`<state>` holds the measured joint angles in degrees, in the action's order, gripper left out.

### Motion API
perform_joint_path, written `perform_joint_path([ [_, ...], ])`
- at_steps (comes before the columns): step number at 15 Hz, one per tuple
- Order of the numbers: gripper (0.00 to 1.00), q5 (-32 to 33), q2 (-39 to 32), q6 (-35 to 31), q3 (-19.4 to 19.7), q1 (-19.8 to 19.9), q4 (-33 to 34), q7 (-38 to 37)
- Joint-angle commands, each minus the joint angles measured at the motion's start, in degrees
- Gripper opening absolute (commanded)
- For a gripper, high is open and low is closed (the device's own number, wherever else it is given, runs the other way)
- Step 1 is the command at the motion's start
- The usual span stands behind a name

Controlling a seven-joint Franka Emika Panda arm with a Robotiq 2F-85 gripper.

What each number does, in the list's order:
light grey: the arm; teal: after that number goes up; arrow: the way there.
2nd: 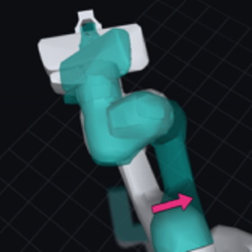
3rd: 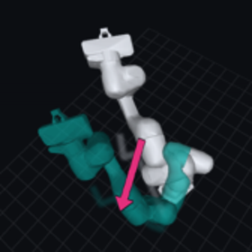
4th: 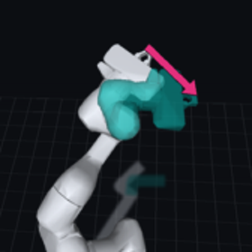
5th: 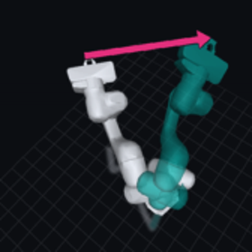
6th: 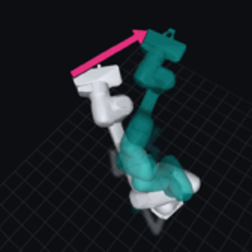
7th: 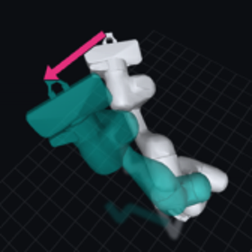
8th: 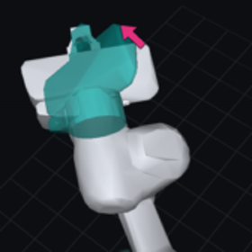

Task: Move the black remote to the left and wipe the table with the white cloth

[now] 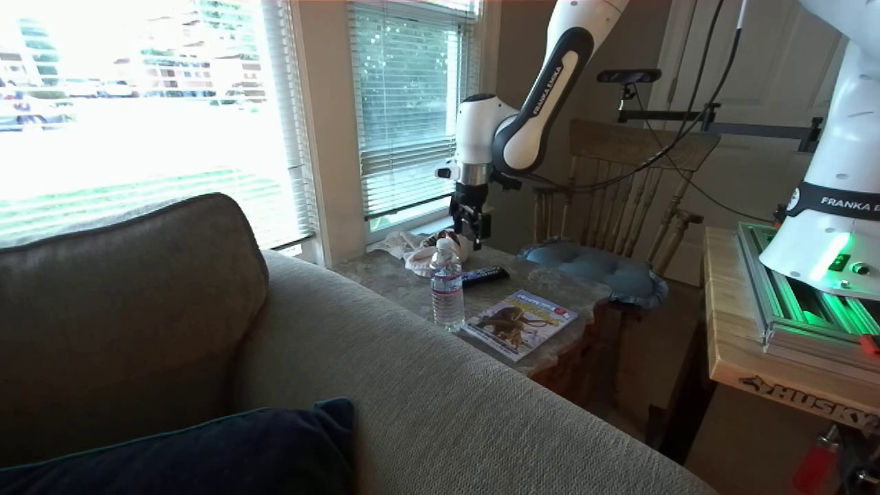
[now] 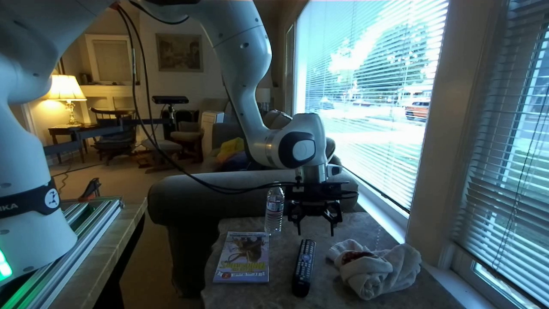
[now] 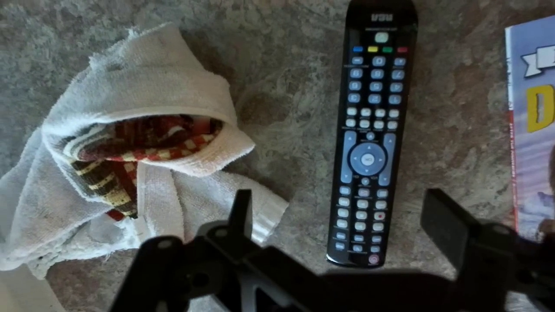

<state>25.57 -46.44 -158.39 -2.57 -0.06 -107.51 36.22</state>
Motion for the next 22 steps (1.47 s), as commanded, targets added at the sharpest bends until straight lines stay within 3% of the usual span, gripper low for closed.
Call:
perform_joint_path([
  [1, 1.00, -0.7, -2.2, 1.6, -0.6, 0.8, 2.8, 1.1],
  [9, 1.00, 0.8, -6.4, 1.6, 1.0, -1.2, 3.6, -0.1],
  [21, 1.00, -0.1, -12.9, -0.9, -1.1, 0.1, 7.4, 1.3],
  [22, 0.81, -0.1, -13.2, -1.1, -1.0, 0.0, 7.7, 1.1],
])
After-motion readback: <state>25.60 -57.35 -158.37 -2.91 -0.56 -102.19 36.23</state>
